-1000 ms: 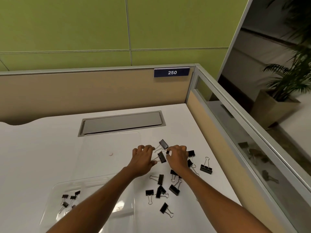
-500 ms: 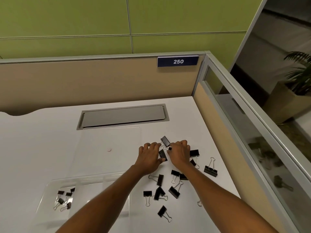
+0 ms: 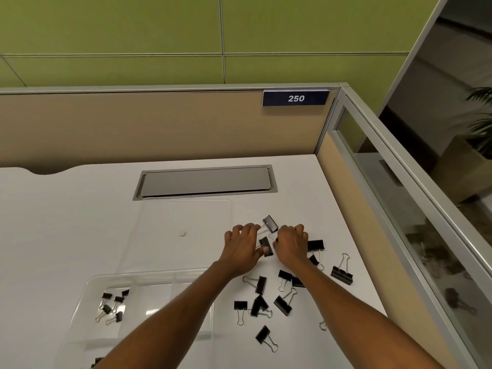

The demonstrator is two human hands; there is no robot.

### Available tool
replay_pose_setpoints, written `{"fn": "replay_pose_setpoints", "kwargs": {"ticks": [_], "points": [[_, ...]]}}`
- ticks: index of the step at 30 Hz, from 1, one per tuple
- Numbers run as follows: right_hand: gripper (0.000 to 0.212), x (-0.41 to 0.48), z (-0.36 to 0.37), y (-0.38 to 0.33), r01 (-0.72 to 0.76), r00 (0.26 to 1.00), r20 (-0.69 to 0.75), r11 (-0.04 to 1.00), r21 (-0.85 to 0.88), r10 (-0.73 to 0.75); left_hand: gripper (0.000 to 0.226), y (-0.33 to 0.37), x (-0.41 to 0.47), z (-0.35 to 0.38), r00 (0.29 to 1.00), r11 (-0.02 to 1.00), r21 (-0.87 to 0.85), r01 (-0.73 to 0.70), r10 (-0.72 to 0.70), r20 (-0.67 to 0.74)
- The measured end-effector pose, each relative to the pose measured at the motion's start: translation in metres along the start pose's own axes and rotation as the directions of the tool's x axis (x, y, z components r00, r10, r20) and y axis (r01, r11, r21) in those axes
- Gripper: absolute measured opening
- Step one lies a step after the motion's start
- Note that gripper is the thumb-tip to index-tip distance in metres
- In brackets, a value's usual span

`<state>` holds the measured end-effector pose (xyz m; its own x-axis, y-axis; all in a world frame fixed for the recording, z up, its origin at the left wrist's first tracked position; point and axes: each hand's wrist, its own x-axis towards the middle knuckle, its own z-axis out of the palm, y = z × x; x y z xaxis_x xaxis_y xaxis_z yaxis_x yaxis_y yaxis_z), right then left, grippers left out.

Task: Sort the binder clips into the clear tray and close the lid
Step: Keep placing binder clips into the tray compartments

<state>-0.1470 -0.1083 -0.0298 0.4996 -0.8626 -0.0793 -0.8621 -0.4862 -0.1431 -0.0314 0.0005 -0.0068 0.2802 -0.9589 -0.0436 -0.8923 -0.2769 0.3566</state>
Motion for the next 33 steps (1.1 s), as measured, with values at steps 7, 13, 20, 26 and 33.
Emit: {"fn": "replay_pose_setpoints", "kwargs": {"ticks": [7,13,20,26,33], "points": [[0.008,-0.005,-0.010,0.003,-0.180,0.983,0.069,0.941,0.288,0.167,0.061,-0.012,-0.022,-0.018,0.999,1.000,-0.004,0.015,-0.015,-0.043],[0.017,-0.023,-0.027,-0.036,-0.262,0.959,0.076,0.763,0.591,0.271,0.064,-0.035,-0.052,-0.035,0.997,0.999,0.016,0.040,-0.039,-0.069],[0.005,-0.061,-0.031,-0.106,-0.196,0.978,0.092,0.677,0.710,0.187,0.065,-0.074,-0.104,-0.057,0.991,0.998,0.016,0.068,-0.066,-0.113],[0.012,-0.113,-0.026,-0.171,-0.145,0.989,0.112,0.660,0.737,0.092,0.056,-0.120,-0.167,-0.079,0.982,0.993,0.036,0.114,-0.108,-0.156],[0.012,-0.181,-0.018,-0.239,-0.028,0.991,0.110,0.695,0.719,-0.074,0.054,-0.173,-0.240,-0.096,0.973,0.984,0.051,0.170,-0.160,-0.167]]}}
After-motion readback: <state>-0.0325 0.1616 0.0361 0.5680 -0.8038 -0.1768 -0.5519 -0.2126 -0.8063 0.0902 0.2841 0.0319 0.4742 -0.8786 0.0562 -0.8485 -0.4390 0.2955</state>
